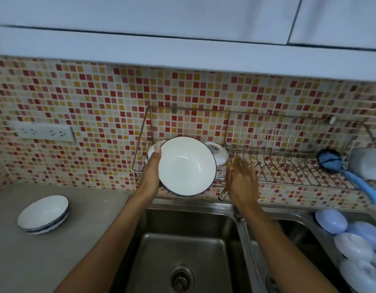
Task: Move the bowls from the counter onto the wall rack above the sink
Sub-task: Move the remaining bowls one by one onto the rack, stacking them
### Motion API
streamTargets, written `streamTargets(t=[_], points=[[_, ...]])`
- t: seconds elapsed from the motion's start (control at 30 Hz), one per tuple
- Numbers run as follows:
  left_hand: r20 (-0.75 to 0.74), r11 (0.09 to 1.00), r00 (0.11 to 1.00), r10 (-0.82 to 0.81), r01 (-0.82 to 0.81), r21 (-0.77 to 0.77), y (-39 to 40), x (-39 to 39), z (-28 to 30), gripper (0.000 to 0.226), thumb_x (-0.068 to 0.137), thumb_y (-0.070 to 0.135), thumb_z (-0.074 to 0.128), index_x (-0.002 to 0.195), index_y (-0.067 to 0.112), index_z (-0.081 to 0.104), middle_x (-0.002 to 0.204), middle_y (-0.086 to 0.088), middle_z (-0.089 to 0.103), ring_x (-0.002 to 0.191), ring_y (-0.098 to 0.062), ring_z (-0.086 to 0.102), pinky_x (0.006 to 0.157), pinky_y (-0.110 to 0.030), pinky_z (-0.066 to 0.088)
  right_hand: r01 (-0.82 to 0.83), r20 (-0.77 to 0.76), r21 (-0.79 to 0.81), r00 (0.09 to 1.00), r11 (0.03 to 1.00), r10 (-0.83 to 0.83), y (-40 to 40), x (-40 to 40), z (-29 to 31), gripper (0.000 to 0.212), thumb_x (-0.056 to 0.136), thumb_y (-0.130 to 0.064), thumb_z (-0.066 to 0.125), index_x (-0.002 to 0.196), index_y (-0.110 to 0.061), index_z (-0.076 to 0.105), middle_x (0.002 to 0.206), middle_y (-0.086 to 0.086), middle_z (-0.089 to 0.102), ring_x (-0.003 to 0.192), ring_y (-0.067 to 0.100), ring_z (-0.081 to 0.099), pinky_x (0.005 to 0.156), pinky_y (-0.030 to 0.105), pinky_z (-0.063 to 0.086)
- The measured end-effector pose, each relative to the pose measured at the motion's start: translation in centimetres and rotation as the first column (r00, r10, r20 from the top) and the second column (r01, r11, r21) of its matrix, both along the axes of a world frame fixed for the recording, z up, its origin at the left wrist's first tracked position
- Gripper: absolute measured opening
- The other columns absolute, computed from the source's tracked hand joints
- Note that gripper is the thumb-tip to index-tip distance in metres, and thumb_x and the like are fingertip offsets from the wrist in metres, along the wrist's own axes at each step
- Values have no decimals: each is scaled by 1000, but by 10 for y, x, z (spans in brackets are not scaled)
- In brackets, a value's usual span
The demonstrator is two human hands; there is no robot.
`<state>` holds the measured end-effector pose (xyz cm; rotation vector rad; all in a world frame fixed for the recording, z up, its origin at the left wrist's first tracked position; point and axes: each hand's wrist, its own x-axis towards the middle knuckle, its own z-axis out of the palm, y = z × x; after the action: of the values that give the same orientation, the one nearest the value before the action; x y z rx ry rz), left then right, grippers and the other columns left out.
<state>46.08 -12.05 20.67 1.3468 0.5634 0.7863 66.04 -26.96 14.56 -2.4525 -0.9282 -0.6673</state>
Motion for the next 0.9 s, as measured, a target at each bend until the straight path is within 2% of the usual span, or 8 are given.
streamTargets(t=[0.2, 0.33, 0.4, 0.53, 0.6, 0.63, 0.73, 0.9], points=[[35, 995, 999, 24, -27, 101, 13, 38, 51, 41, 97, 52, 30, 123, 28, 52, 109, -1, 63, 97, -22, 60, 68, -34, 54, 69, 51, -67, 997, 995, -66, 2, -2, -3, 60, 101, -36, 16, 130, 0, 54, 134, 17, 56, 131, 28, 48, 117, 44, 22], [-8, 979, 1000, -10, 12, 201, 20, 67, 75, 52, 91, 52, 48, 137, 31, 42, 136, -12, 52, 116, -35, 54, 82, -41, 50, 74, 34, -107, 997, 992, -71, 1, -2, -3, 58, 100, -35, 19, 130, -1, 55, 134, 16, 56, 130, 27, 49, 115, 41, 18], [-12, 966, 1000, -7, 10, 258, 22, 79, 82, 61, 85, 49, 60, 140, 32, 40, 143, -5, 47, 123, -27, 50, 92, -42, 48, 74, 27, -118, 997, 990, -71, 2, -1, -3, 59, 100, -36, 18, 131, -2, 54, 135, 16, 55, 131, 27, 48, 115, 41, 16], [-11, 866, 1000, 4, 2, 500, 16, 93, 89, 59, 81, 26, 73, 134, 21, 49, 118, 16, 57, 103, 2, 57, 74, -4, 46, 73, 42, -125, 997, 989, -69, 1, -2, -3, 56, 99, -34, 22, 128, 0, 57, 131, 17, 58, 127, 28, 53, 114, 42, 20], [-30, 774, 999, 15, 8, 633, 10, 100, 86, 54, 80, 15, 74, 128, 21, 52, 100, 28, 46, 86, 23, 52, 69, 6, 39, 70, 39, -113, 997, 991, -66, 2, -3, -3, 56, 99, -34, 23, 127, 0, 57, 131, 17, 58, 127, 28, 53, 114, 43, 22], [-53, 742, 999, 15, 24, 669, 10, 105, 82, 59, 78, 17, 76, 131, 20, 51, 101, 28, 44, 91, 22, 52, 77, 3, 41, 71, 40, -111, 997, 991, -67, 2, -3, -3, 56, 99, -34, 22, 128, 0, 57, 131, 17, 58, 127, 28, 52, 114, 43, 23], [-128, 672, 992, -13, 104, 733, 13, 116, 71, 79, 69, 47, 79, 138, 38, 43, 127, 12, 40, 125, -14, 46, 106, -33, 43, 76, 34, -105, 997, 992, -73, 4, -1, -5, 57, 100, -35, 20, 129, -1, 56, 132, 16, 58, 129, 26, 51, 116, 41, 20], [-198, 411, 980, 32, 168, 896, 10, 129, 53, 79, 70, 35, 80, 140, 27, 44, 143, -7, 32, 134, -21, 25, 114, -41, 28, 88, 14, -98, 996, 991, -87, 5, 1, -8, 57, 100, -37, 21, 131, -4, 56, 134, 14, 58, 129, 25, 50, 117, 41, 21]])
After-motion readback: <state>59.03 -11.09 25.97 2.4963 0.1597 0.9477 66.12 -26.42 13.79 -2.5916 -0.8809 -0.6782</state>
